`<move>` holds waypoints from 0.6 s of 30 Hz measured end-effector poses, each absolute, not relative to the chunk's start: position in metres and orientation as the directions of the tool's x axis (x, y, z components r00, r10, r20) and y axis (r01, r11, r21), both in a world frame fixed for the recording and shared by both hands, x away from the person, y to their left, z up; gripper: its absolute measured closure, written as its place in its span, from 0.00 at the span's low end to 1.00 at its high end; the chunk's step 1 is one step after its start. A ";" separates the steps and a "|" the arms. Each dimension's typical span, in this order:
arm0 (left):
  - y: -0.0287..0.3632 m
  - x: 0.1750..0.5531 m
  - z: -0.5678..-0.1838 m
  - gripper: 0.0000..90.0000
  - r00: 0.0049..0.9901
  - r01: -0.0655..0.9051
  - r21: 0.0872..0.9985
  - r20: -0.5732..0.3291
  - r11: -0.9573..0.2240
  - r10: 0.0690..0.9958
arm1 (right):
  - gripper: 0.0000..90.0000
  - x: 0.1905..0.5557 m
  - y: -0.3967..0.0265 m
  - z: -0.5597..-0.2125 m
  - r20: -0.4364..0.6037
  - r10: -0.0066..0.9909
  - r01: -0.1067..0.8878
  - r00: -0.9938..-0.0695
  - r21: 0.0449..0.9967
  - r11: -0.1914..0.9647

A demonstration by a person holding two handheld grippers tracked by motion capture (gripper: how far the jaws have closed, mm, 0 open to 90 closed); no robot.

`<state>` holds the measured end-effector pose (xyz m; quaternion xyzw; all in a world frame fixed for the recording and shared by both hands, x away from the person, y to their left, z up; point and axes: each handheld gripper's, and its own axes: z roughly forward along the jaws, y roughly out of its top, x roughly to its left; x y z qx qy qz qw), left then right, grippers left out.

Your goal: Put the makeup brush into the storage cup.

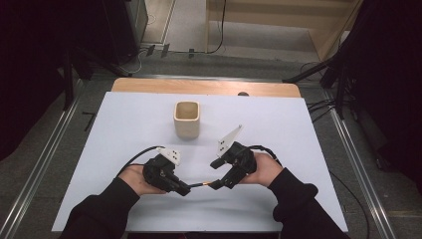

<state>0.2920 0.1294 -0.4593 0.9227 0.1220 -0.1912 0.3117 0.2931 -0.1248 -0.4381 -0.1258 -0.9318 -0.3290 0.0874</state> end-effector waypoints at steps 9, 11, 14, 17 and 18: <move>0.136 0.293 -0.459 0.94 0.893 0.368 0.536 -0.433 -0.760 0.127 | 0.28 0.290 -0.142 -0.441 0.264 0.226 0.343 -0.938 0.606 0.718; 0.138 0.293 -0.459 0.94 0.890 0.375 0.538 -0.437 -0.755 0.132 | 0.26 0.290 -0.145 -0.442 0.268 0.230 0.350 -0.936 0.613 0.708; 0.140 0.292 -0.459 0.94 0.889 0.382 0.543 -0.437 -0.748 0.136 | 0.25 0.288 -0.150 -0.443 0.280 0.248 0.371 -0.927 0.610 0.700; 0.143 0.292 -0.459 0.94 0.883 0.400 0.546 -0.445 -0.736 0.150 | 0.25 0.287 -0.158 -0.445 0.299 0.261 0.394 -0.918 0.614 0.684; 0.144 0.292 -0.460 0.94 0.881 0.406 0.550 -0.447 -0.730 0.153 | 0.25 0.287 -0.159 -0.446 0.296 0.265 0.395 -0.918 0.617 0.680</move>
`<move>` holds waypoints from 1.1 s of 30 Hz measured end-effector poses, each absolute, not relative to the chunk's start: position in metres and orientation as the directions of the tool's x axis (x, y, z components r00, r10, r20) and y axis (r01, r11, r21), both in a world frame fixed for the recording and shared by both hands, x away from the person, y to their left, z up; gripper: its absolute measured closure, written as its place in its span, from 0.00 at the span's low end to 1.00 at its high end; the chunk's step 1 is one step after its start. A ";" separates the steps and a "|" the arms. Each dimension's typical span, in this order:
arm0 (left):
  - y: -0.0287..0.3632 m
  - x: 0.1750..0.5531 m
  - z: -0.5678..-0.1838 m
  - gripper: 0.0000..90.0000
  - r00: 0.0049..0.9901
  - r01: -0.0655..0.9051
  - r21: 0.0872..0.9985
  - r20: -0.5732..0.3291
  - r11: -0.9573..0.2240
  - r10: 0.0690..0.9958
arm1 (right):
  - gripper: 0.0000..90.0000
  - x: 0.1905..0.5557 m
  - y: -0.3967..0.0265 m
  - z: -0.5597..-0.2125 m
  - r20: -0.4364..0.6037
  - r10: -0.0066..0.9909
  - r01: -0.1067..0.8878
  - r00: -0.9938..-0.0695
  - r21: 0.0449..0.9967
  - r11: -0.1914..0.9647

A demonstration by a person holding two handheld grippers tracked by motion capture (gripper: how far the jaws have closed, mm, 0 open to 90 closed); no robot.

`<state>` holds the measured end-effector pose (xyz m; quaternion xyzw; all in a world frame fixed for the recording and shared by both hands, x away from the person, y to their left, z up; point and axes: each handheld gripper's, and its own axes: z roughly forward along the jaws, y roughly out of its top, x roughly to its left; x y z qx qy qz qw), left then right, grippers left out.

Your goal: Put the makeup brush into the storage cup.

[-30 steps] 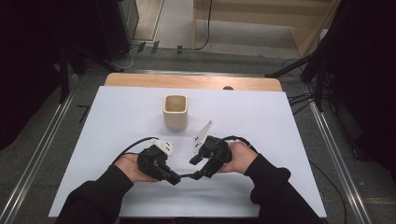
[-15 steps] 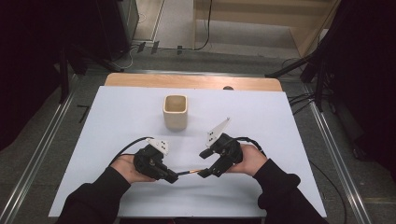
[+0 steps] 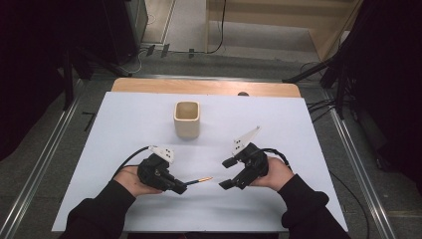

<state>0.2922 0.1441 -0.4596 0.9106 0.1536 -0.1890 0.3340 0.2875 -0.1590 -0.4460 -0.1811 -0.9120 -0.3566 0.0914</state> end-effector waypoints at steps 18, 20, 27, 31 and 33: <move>0.155 0.291 -0.459 0.94 0.855 0.509 0.602 -0.441 -0.615 0.275 | 0.26 0.270 -0.181 -0.454 0.284 0.398 0.482 -0.872 0.637 0.601; 0.156 0.290 -0.458 0.94 0.851 0.516 0.609 -0.441 -0.602 0.284 | 0.27 0.269 -0.182 -0.454 0.273 0.414 0.484 -0.869 0.646 0.590; 0.158 0.289 -0.459 0.93 0.837 0.545 0.635 -0.446 -0.548 0.316 | 0.28 0.265 -0.183 -0.455 0.289 0.449 0.514 -0.846 0.665 0.541; 0.160 0.288 -0.460 0.94 0.827 0.561 0.648 -0.450 -0.514 0.337 | 0.28 0.261 -0.179 -0.455 0.279 0.461 0.512 -0.842 0.683 0.521; 0.160 0.287 -0.460 0.94 0.824 0.567 0.649 -0.452 -0.508 0.342 | 0.28 0.260 -0.179 -0.455 0.283 0.469 0.519 -0.837 0.685 0.512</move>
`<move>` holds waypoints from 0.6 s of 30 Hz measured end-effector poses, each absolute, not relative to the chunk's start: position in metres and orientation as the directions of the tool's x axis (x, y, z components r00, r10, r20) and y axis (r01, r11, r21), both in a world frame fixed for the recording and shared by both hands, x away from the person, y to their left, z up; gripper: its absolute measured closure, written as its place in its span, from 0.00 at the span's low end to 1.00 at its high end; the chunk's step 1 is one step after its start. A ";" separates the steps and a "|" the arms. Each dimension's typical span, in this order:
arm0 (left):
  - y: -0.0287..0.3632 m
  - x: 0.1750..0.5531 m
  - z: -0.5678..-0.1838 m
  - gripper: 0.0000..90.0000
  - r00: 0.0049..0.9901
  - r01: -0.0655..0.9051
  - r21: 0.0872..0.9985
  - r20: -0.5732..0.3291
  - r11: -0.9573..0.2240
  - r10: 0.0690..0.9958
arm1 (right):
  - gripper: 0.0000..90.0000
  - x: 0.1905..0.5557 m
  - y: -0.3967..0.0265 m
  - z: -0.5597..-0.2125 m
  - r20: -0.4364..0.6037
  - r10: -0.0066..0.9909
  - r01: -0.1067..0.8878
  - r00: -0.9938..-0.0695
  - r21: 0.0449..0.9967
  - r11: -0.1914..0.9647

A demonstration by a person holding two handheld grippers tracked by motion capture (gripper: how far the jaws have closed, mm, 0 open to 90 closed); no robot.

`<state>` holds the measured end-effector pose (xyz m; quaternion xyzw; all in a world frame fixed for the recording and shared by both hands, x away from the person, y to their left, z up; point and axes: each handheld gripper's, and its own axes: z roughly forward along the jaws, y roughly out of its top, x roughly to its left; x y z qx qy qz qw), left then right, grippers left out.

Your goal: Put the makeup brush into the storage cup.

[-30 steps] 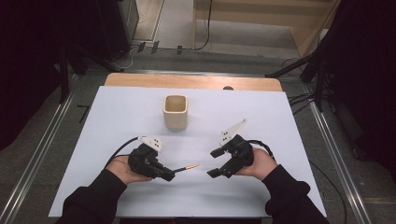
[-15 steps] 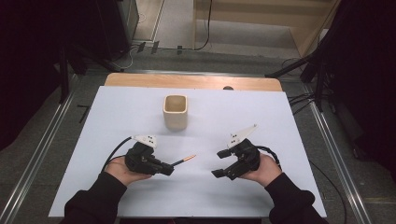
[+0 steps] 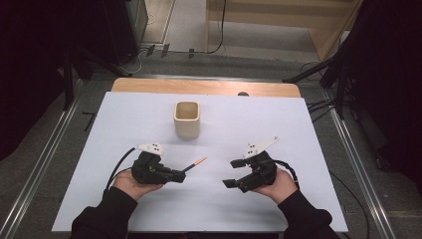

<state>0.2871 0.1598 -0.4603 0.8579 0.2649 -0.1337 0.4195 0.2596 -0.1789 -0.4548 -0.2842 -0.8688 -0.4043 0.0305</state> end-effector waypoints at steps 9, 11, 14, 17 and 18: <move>0.161 0.284 -0.462 0.94 0.804 0.595 0.671 -0.481 -0.443 0.351 | 0.29 0.253 -0.180 -0.462 0.289 0.492 0.524 -0.821 0.724 0.449; 0.161 0.284 -0.462 0.94 0.797 0.603 0.675 -0.490 -0.426 0.352 | 0.29 0.252 -0.180 -0.462 0.302 0.504 0.540 -0.809 0.721 0.434; 0.159 0.282 -0.463 0.94 0.800 0.598 0.682 -0.481 -0.421 0.358 | 0.30 0.251 -0.180 -0.463 0.326 0.508 0.556 -0.797 0.725 0.407; 0.157 0.280 -0.463 0.94 0.798 0.601 0.690 -0.488 -0.404 0.353 | 0.31 0.250 -0.178 -0.464 0.336 0.511 0.562 -0.791 0.729 0.390; 0.157 0.280 -0.463 0.94 0.798 0.601 0.692 -0.489 -0.400 0.352 | 0.32 0.249 -0.177 -0.464 0.341 0.512 0.564 -0.789 0.732 0.382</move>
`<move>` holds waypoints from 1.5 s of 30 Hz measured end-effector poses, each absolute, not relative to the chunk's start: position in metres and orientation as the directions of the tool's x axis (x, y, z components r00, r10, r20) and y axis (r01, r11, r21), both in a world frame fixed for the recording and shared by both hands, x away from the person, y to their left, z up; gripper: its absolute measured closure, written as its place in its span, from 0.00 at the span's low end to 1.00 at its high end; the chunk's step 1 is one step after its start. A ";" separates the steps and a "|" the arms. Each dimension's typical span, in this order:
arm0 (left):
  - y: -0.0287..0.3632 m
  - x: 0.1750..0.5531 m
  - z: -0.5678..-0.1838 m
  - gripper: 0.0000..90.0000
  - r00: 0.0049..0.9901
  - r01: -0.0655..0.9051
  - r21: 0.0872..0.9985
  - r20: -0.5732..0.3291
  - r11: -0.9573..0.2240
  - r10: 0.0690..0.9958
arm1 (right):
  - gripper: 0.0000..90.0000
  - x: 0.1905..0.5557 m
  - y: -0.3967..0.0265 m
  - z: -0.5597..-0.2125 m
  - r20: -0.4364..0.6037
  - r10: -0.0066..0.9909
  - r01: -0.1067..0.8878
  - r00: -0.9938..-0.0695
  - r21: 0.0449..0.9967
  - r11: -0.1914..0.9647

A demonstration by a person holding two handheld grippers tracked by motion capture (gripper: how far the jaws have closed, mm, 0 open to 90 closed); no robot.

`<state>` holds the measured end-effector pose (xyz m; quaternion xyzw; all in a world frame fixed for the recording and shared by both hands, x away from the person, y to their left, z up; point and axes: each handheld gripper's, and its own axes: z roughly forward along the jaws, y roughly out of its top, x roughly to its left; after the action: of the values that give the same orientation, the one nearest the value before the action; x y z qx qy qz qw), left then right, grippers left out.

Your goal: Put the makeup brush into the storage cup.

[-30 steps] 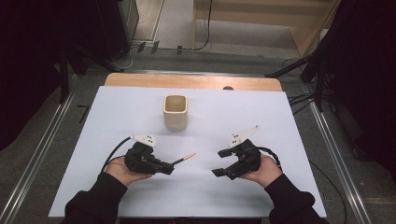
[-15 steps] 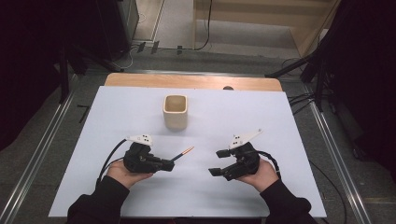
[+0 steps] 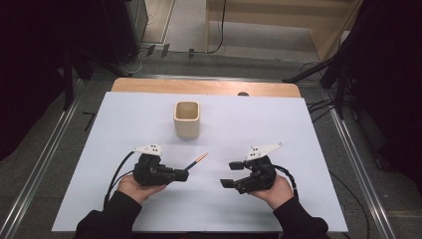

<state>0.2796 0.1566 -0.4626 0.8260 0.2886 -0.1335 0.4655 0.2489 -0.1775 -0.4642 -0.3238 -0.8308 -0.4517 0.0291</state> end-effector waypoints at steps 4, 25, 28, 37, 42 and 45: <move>0.156 0.279 -0.463 0.94 0.793 0.606 0.706 -0.501 -0.367 0.346 | 0.33 0.249 -0.175 -0.466 0.367 0.492 0.568 -0.789 0.740 0.359; 0.149 0.276 -0.467 0.94 0.768 0.638 0.729 -0.583 -0.247 0.264 | 0.35 0.250 -0.165 -0.463 0.478 0.425 0.600 -0.769 0.768 0.222; 0.148 0.277 -0.470 0.94 0.756 0.654 0.721 -0.606 -0.230 0.248 | 0.36 0.251 -0.165 -0.463 0.491 0.419 0.606 -0.763 0.769 0.202; 0.140 0.275 -0.472 0.94 0.767 0.642 0.723 -0.598 -0.254 0.233 | 0.37 0.254 -0.160 -0.465 0.525 0.402 0.625 -0.750 0.762 0.171; 0.138 0.274 -0.473 0.94 0.770 0.638 0.725 -0.599 -0.259 0.219 | 0.37 0.257 -0.158 -0.465 0.534 0.396 0.628 -0.747 0.763 0.154; 0.137 0.274 -0.473 0.94 0.771 0.637 0.727 -0.598 -0.257 0.218 | 0.38 0.258 -0.156 -0.465 0.546 0.392 0.634 -0.741 0.760 0.140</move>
<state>0.2740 0.1371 -0.4732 0.7691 0.2780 -0.1931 0.5422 0.2583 -0.1561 -0.4652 -0.3434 -0.7471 -0.5587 0.1086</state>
